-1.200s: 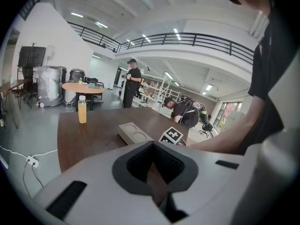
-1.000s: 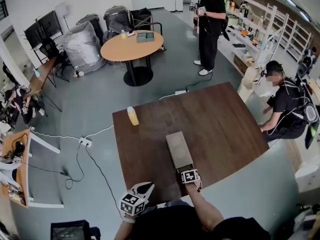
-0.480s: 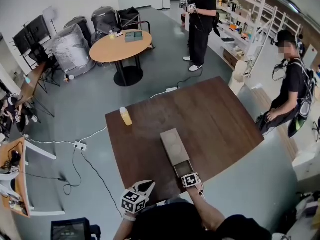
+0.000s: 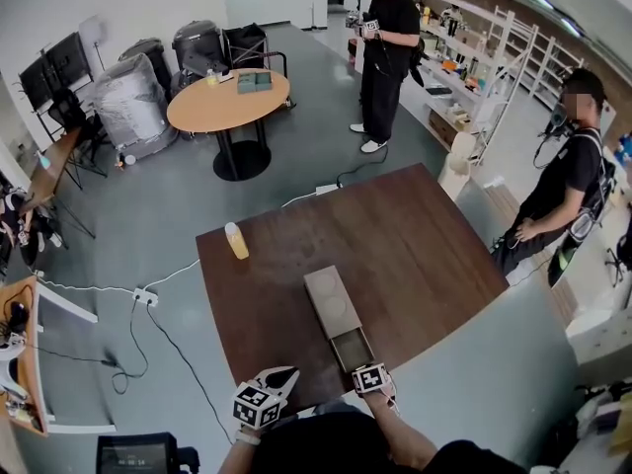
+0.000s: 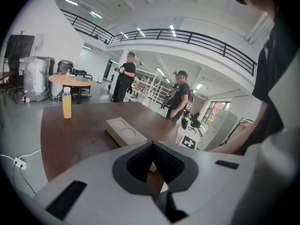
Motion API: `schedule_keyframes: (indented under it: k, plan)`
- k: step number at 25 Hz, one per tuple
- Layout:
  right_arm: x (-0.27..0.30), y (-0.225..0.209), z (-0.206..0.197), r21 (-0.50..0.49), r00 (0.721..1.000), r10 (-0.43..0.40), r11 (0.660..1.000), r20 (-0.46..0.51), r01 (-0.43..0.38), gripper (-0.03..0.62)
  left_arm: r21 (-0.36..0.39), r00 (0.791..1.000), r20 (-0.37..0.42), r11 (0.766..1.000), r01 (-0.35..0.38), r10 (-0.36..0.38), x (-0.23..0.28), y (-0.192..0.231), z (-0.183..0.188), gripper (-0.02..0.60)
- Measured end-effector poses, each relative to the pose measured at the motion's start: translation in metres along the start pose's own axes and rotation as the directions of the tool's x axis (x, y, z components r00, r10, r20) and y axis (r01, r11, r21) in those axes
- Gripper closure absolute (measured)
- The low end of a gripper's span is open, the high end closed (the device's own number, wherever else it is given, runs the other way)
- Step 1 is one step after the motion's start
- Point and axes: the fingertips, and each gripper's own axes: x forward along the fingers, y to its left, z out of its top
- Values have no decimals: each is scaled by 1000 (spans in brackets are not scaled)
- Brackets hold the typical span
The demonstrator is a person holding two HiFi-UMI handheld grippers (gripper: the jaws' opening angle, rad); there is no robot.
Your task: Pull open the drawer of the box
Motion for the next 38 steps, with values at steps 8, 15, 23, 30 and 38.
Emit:
schedule_keyframes:
  k: [8, 15, 23, 30, 38]
  plan:
    - [-6, -2, -1, -14, 999, 19, 1000, 36, -18, 439, 9, 1000, -9, 1000, 22, -22, 8, -13, 5, 575]
    - [-9, -5, -23, -1, 998, -25, 1000, -56, 25, 440, 0, 1000, -12, 1000, 12, -12, 4, -10, 2, 575]
    - [-5, -10, -14, -22, 997, 49, 999, 52, -48, 438, -14, 1000, -27, 1000, -9, 9, 16, -23, -5, 575]
    - [-17, -16, -23, -17, 991, 125, 992, 38, -124, 398, -16, 999, -36, 1000, -22, 21, 36, -39, -3, 575]
    - [-38, -33, -18, -33, 988, 145, 989, 56, -144, 398, -35, 999, -34, 999, -40, 39, 44, -59, -5, 575]
